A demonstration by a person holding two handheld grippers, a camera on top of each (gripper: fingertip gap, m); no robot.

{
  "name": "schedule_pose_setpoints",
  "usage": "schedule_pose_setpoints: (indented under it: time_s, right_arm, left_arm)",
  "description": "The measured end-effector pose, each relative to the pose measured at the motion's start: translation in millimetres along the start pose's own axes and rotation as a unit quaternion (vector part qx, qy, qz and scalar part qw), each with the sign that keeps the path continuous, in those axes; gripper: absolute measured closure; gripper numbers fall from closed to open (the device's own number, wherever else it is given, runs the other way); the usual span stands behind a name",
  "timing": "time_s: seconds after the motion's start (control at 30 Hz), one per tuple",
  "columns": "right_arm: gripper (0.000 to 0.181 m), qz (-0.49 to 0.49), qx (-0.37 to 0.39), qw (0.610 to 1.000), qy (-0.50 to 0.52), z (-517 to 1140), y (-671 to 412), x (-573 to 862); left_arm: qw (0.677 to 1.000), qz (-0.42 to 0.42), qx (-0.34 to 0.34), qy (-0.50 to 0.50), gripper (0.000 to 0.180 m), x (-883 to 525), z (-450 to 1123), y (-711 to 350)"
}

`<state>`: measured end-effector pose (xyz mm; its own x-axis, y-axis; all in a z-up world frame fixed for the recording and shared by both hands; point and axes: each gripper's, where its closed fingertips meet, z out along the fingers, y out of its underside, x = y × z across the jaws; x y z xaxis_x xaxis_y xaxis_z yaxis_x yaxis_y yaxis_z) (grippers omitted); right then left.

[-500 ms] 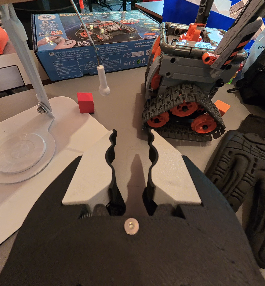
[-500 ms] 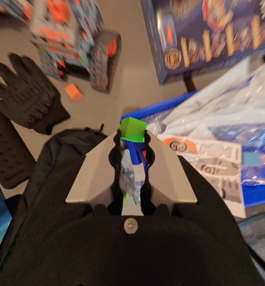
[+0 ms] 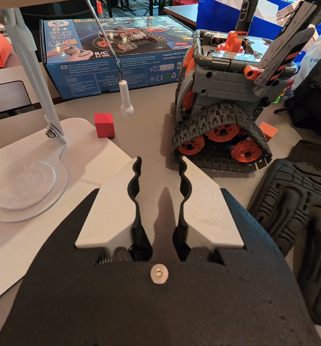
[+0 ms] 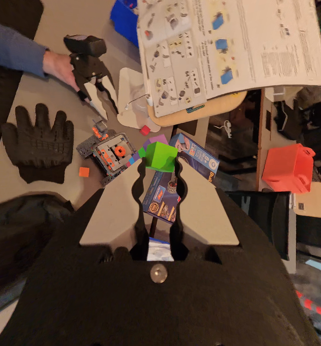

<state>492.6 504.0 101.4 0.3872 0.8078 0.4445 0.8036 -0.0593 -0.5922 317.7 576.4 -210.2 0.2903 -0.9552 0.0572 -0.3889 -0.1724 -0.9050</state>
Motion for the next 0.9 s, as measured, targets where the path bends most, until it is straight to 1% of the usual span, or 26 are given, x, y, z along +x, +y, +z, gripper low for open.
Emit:
schedule_pose_setpoints:
  time_s: [0.07,0.13,0.3,0.6,0.9]
  right_arm:
    - [0.151,-0.026,-0.019,0.999,-0.028,7.2,-4.1,0.5]
    - [0.151,-0.056,-0.017,0.997,-0.054,13.3,-10.0,-1.3]
    - [0.151,-0.087,-0.029,0.991,-0.095,23.4,-11.4,0.8]
    - [0.151,-0.137,-0.031,0.982,-0.125,29.4,-14.9,5.6]
    - [0.151,-0.16,-0.021,0.976,-0.146,30.0,-10.7,1.7]
  left_arm:
    - [1.0,0.0,0.001,0.0,0.141,0.0,-0.5,-0.7]
    - [1.0,0.0,0.002,0.0,0.141,-0.1,-0.7,-0.9]
    - [1.0,0.001,0.004,-0.002,0.141,-1.6,-1.9,-1.9]
    - [1.0,0.003,-0.001,-0.002,0.141,-1.5,-0.6,0.3]
    - [1.0,0.002,-0.004,-0.004,0.142,-3.1,-0.7,1.9]
